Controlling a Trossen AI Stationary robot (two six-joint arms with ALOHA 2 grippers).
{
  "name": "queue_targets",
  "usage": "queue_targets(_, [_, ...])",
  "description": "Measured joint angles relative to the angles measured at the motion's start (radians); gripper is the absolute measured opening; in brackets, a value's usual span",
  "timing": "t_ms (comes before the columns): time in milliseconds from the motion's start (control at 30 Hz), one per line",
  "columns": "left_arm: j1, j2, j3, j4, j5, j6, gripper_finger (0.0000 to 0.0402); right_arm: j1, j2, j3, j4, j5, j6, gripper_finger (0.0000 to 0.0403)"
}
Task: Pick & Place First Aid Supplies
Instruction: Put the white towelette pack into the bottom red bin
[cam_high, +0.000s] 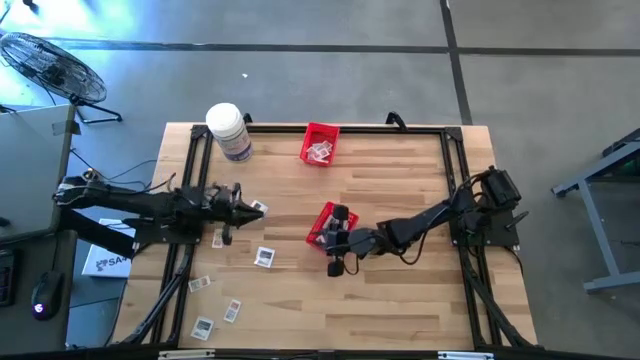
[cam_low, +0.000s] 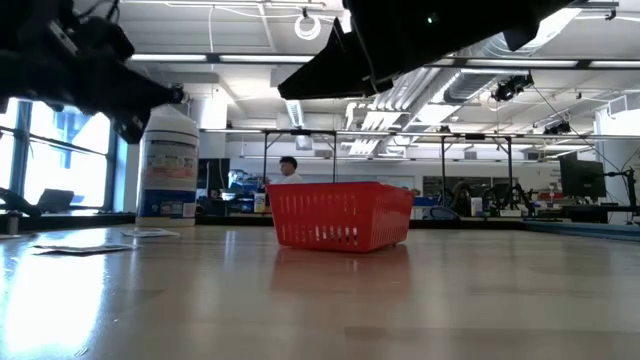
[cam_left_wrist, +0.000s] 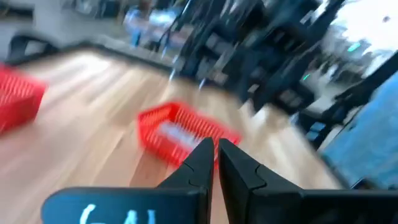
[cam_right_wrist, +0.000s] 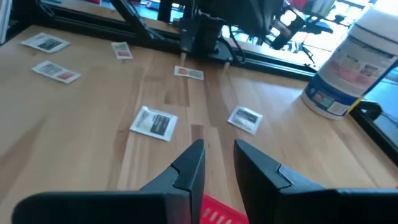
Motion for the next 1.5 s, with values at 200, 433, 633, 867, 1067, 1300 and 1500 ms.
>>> queue_targets(200, [0.001, 0.199, 0.0, -0.054, -0.236, -0.122, 0.0021, -0.008, 0.0, 0.0, 0.0, -0.03, 0.022, 0.0078])
queue_targets(433, [0.001, 0.331, 0.002, -0.077, -0.418, -0.227, 0.0021, -0.009, 0.0, 0.0, 0.0, -0.03, 0.034, 0.0078])
queue_targets(633, [0.002, 0.348, 0.015, -0.111, -0.39, -0.258, 0.0023, -0.009, 0.0, 0.0, 0.0, -0.03, 0.033, 0.0078])
queue_targets(867, [0.087, 0.351, 0.156, -0.673, -0.367, -0.491, 0.01, -0.01, 0.0, 0.0, 0.065, -0.029, 0.031, 0.0078])
queue_targets(1067, [0.112, 0.35, 0.163, -0.698, -0.373, -0.585, 0.0168, -0.028, 0.0, 0.001, 0.125, -0.028, 0.045, 0.0078])
queue_targets(1300, [0.112, 0.357, 0.162, -0.649, -0.397, -0.61, 0.0176, -0.064, 0.0, 0.001, 0.134, -0.032, 0.132, 0.0078])
queue_targets(1500, [0.112, 0.42, 0.088, -0.47, -0.391, -0.561, 0.0176, -0.075, 0.0, 0.001, 0.134, -0.048, 0.162, 0.0078])
